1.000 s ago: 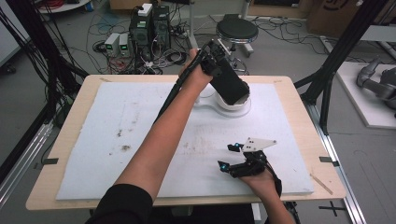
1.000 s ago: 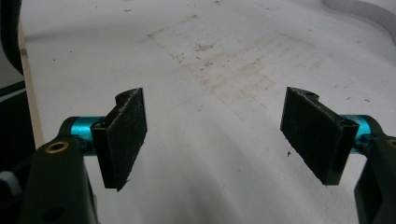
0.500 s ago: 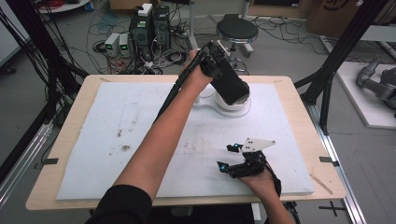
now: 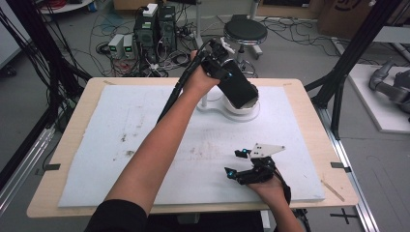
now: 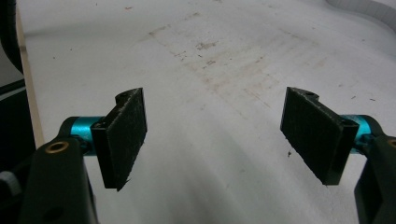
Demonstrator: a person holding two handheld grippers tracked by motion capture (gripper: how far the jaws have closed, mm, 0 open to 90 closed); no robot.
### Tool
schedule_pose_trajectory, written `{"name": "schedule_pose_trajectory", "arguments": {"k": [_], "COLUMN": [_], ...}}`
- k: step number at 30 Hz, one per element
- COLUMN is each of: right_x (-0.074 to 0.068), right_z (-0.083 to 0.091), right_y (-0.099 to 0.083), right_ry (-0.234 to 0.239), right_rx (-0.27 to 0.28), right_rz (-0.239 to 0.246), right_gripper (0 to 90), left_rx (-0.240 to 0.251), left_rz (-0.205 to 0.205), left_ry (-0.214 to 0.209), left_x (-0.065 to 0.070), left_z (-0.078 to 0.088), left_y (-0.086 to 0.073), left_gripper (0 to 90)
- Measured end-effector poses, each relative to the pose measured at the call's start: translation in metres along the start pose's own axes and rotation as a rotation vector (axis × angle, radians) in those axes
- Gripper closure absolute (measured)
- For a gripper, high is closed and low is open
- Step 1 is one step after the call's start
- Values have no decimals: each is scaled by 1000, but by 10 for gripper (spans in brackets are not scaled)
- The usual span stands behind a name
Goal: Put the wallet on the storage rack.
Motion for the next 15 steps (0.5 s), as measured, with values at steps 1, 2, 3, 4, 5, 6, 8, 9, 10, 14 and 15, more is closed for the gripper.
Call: {"name": "schedule_pose_trajectory", "arguments": {"k": [1,2,3,4,5,6,8,9,10,14,15], "right_x": [0,0,-1,-1,-2,-2,-2,-2,-2,-2,-3], "right_z": [-1,-1,-2,-3,-3,-4,-4,-4,-4,-6,-6], "right_y": [0,0,0,0,0,0,0,0,0,0,0], "right_ry": [-1,0,0,0,3,3,5,6,5,9,11], "right_rx": [-2,-5,-5,-7,-10,-8,-12,-11,-11,-11,-10], "right_rz": [2,2,4,4,6,9,14,14,16,13,13], "right_gripper": [231,231,231,231,231,231,231,231,231,231,231], "left_rx": [14,23,29,34,44,51,72,98,112,161,171], "left_rz": [12,22,27,36,43,52,80,116,129,187,197], "left_ry": [-5,-7,-14,-23,-31,-37,-60,-87,-104,-176,-188], "left_x": [0,0,-1,-1,-2,-2,-4,-5,-5,-7,-8], "left_z": [3,6,8,11,14,18,26,32,36,55,58], "left_y": [0,-1,-1,-1,-2,-2,-4,-6,-7,-18,-21], "left_gripper": [467,463,460,458,457,453,450,439,437,437,436]}}
Point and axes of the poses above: each handheld gripper's, and its own axes: z roughly backward along the jaws, y roughly out of its top, x roughly to its right, the point moved 2 cm from there along -z, roughly forward along the jaws, and after that the axes turned 12 degrees about x, right-handed, at the moved point
